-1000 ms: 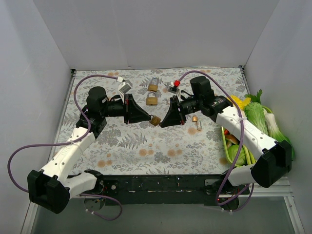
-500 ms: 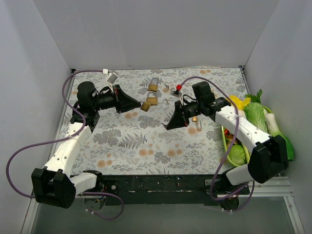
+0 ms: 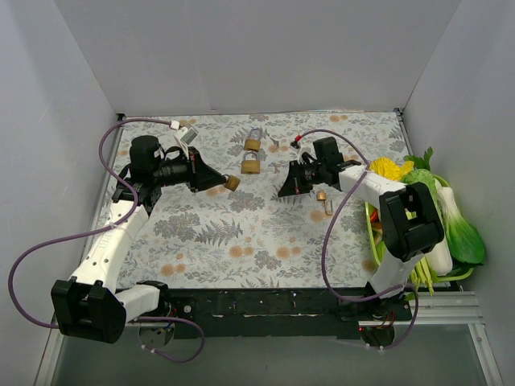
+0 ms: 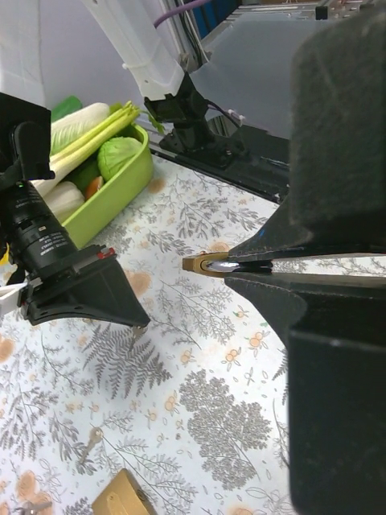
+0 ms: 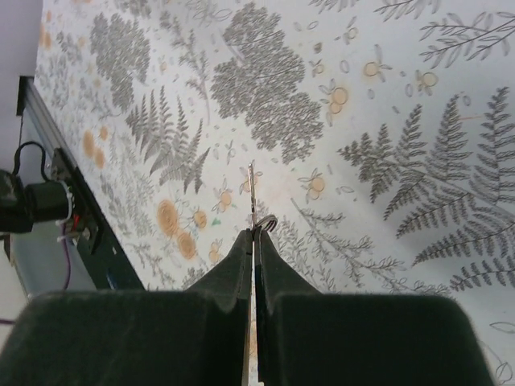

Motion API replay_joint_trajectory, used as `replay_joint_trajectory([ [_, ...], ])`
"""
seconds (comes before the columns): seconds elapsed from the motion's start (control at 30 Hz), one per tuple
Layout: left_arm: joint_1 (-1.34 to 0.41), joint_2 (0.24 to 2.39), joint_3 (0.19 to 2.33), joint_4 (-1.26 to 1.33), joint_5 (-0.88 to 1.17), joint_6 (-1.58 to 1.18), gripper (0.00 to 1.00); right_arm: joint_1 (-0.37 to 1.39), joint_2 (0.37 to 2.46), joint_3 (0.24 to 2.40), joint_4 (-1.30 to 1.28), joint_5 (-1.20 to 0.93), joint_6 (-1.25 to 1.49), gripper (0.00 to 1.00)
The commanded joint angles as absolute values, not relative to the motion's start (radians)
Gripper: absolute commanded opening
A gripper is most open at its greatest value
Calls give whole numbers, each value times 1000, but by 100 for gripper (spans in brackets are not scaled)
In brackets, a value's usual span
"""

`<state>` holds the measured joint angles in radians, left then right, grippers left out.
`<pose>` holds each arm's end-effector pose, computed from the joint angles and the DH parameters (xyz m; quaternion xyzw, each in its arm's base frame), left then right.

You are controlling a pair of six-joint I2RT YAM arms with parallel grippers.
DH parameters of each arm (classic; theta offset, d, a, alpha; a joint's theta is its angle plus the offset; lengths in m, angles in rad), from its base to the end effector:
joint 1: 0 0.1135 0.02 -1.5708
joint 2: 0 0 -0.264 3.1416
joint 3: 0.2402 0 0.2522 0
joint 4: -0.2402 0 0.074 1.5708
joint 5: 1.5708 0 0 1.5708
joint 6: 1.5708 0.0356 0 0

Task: Lock with the key
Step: Place the key at the center of the board.

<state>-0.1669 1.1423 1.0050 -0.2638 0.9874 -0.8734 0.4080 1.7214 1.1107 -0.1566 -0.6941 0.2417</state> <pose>0.2390 -0.0704 0.3430 -0.0085 0.7794 -0.5845 0.2255 0.3284 0.1668 0.2128 -0.2044 0.8515 0.4140 0.2486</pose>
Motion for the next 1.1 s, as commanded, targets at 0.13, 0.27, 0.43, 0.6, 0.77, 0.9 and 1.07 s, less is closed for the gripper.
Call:
replay_joint_trajectory([
  [0.13,-160,1115,1042,-350,950,-776,0,411,1847,1184,-31,-531,370,1],
  [0.27,-160,1114,1042,-365,945,-756,0,411,1910,1219,-31,-479,408,1],
  [0.43,-160,1115,1037,-376,940,-747,0,411,1980,1262,-41,-443,436,1],
  [0.6,-158,1131,1026,-359,946,-762,0,411,2028,1281,-52,-405,454,1],
  [0.77,-158,1138,1011,-331,950,-793,0,411,2051,1304,-83,-384,468,18],
  [0.9,-158,1150,1014,-328,953,-790,0,411,2052,1309,-110,-368,479,30],
  [1.07,-158,1160,1020,-324,959,-782,0,411,2025,1275,-123,-368,494,31],
])
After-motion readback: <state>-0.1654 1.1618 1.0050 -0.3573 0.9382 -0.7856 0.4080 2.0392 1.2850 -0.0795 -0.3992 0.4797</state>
